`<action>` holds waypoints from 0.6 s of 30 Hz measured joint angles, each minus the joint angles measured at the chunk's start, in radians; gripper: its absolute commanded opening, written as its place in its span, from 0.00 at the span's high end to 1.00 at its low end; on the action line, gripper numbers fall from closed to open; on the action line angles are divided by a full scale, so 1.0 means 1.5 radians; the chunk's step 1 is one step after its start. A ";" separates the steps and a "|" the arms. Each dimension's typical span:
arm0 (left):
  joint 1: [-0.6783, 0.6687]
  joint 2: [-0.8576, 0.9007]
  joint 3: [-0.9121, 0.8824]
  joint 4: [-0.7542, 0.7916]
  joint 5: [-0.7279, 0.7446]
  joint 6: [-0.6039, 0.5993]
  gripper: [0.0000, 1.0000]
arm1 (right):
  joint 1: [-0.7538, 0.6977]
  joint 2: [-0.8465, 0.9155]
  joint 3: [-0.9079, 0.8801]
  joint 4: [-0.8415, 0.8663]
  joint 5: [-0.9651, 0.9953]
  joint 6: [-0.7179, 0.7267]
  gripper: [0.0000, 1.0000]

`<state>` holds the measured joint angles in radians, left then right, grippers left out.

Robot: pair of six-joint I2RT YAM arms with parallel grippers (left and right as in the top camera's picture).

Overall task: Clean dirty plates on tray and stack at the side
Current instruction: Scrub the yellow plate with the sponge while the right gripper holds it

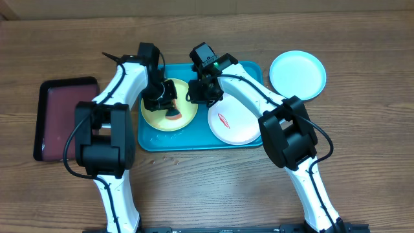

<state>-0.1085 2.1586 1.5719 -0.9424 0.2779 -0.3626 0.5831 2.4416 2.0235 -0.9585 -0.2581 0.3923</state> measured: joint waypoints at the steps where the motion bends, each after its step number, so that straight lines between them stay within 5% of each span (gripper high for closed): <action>1: -0.002 0.000 -0.001 0.000 -0.001 0.000 0.96 | 0.000 0.000 0.000 0.000 0.000 0.000 0.96; 7: -0.007 -0.002 -0.005 -0.017 -0.055 0.000 0.96 | 0.000 0.000 0.000 -0.002 0.000 -0.001 0.96; 18: -0.022 -0.007 -0.005 -0.067 -0.353 0.001 0.96 | 0.000 0.000 0.000 -0.002 0.000 0.000 0.96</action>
<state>-0.1417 2.1479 1.5639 -1.0424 -0.2520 -0.3618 0.5827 2.4416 2.0235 -0.9615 -0.2584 0.3920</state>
